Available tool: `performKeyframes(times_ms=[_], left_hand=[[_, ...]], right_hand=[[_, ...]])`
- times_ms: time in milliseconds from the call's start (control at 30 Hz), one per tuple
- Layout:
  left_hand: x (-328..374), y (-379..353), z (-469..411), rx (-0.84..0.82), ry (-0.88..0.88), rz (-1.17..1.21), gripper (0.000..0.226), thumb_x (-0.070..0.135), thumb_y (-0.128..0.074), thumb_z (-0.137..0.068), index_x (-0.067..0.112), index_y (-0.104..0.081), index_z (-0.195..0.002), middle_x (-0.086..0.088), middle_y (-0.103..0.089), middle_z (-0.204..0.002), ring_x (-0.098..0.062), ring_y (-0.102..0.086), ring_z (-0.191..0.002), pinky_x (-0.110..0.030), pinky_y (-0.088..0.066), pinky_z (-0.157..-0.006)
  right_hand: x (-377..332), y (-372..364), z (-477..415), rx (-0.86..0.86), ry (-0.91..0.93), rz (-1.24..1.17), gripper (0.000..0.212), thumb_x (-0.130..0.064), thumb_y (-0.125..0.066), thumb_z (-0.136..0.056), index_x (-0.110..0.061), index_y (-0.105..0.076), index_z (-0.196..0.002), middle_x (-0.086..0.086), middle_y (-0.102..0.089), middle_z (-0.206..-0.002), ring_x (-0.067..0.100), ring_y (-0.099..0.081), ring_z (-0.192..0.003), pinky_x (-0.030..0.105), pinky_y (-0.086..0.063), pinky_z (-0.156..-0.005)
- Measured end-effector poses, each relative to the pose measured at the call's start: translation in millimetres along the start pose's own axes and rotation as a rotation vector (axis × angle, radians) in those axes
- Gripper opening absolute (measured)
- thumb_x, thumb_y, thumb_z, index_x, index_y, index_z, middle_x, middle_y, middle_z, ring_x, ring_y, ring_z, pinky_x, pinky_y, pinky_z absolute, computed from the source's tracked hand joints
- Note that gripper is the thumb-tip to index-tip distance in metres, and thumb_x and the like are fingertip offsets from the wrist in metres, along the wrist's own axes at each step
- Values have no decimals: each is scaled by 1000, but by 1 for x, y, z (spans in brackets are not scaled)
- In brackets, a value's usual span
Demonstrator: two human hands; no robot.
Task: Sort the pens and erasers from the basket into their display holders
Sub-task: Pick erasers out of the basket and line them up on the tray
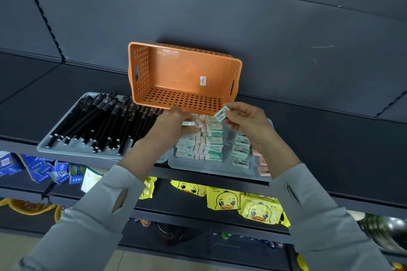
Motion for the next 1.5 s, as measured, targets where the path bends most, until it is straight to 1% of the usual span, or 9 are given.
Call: performKeyframes(times_ms=[200,333,433,567,767,900,1133,1333,1500], left_hand=[[9,-1,4,13,-77,-15,46,24,-72,-85,17,-62,-130,-8,-49,-112,-22,-53,-91,-31,-43,-86],[18,16,6,178,-14,92,33,29,-65,-91,14,-64,-120,-4,-52,-105,-13,-50,-73,-25,-45,-67],[17,16,4,197,181,400,23,28,-52,-99,11,-48,-113,3,-52,-85,-8,-47,-64,-22,-38,-54],[28,-18,4,16,395,905,23,10,-39,-102,7,-41,-125,-5,-52,-88,-18,-51,-78,-34,-45,-67],[44,-26,5,29,318,1041,31,3,-34,-104,3,-51,-130,-3,-54,-114,-6,-61,-86,-17,-56,-76],[39,-26,8,51,318,1097,30,1,-46,-100,7,-51,-129,-15,-53,-118,-13,-62,-92,-25,-59,-78],[22,-26,19,109,394,1092,23,3,-57,-95,10,-61,-117,-16,-63,-115,-20,-64,-100,-25,-59,-74],[24,-23,22,110,346,1090,22,-4,-54,-95,11,-66,-106,-9,-67,-111,-20,-65,-105,-21,-57,-79],[25,-25,25,113,339,1102,23,-5,-53,-95,7,-65,-110,-10,-66,-111,-15,-64,-99,-20,-56,-80]], right_hand=[[1,1,4,-30,4,-58,27,2,-64,-90,-13,-70,-112,9,-75,-96,14,-70,-80,21,-56,-71],[-1,12,6,13,12,-95,19,1,-66,-89,-7,-68,-106,4,-74,-86,12,-68,-75,20,-55,-65],[-2,32,7,62,26,-103,20,1,-65,-90,-12,-71,-104,-1,-71,-82,11,-63,-75,20,-53,-69],[5,49,12,34,14,-68,32,3,-62,-91,-19,-72,-110,2,-60,-91,14,-57,-84,26,-52,-87],[9,57,19,21,-1,-135,25,2,-64,-90,-14,-71,-109,10,-67,-101,14,-64,-91,21,-54,-82],[6,67,13,65,68,136,21,-5,-67,-90,-21,-74,-100,7,-73,-105,17,-66,-92,23,-53,-82],[9,40,0,-156,88,775,28,-10,-73,-86,-26,-64,-107,-1,-71,-98,11,-67,-91,26,-53,-84],[5,35,-2,-124,170,823,24,0,-71,-84,-20,-65,-96,1,-70,-90,13,-68,-85,31,-57,-85],[-9,38,5,-31,231,746,9,-17,-65,-92,-22,-72,-96,-6,-72,-92,4,-64,-84,11,-48,-76]])
Point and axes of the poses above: each hand's wrist, its own z-axis away from the middle knuckle, its own y-axis out of the back of the hand, x = y × z, the point moved 9 cm from there along -z, towards the middle knuckle
